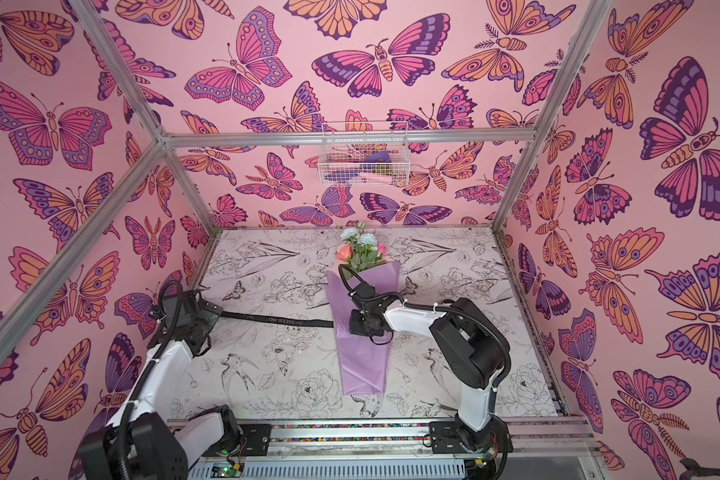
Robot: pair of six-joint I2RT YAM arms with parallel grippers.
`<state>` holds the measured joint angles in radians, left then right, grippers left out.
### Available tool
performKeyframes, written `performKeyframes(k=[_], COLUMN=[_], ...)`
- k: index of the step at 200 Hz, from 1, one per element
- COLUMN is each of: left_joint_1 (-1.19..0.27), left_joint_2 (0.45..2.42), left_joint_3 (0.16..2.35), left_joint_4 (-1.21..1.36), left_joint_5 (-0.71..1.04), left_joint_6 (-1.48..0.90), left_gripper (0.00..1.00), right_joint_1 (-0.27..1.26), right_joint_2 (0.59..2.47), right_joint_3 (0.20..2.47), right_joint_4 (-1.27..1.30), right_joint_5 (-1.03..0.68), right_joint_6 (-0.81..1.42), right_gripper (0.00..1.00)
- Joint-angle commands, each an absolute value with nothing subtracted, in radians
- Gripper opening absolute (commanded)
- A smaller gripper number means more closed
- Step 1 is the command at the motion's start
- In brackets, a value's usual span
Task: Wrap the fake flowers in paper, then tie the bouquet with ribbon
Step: 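Hold the wrap with the right gripper while the left grasps the ribbon end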
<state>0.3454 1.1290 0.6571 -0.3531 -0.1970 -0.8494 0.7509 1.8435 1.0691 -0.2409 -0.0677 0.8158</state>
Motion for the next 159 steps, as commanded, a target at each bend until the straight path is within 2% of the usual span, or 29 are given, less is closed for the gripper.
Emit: performKeyframes(k=[1, 81, 133, 159], left_joint_1=[0.402, 0.542, 0.569, 0.571], left_joint_2=[1.194, 1.445, 1.596, 1.646], left_joint_3=[0.685, 0.745, 0.798, 0.829], left_joint_4=[-0.356, -0.285, -0.187, -0.172], left_joint_5=[-0.227, -0.192, -0.114, -0.100], left_joint_6=[-0.852, -0.898, -0.891, -0.886], left_gripper=[0.99, 0.92, 0.88, 0.83], right_joint_1=[0.770, 0.781, 0.781, 0.782], right_joint_2=[1.919, 1.942, 1.949, 1.950], right_joint_3=[1.041, 1.054, 1.054, 1.052], right_joint_4=[-0.309, -0.308, -0.303, -0.308], right_joint_5=[-0.064, -0.066, -0.076, -0.075], right_joint_6=[0.836, 0.842, 0.843, 0.844], right_gripper=[0.13, 0.12, 0.12, 0.12])
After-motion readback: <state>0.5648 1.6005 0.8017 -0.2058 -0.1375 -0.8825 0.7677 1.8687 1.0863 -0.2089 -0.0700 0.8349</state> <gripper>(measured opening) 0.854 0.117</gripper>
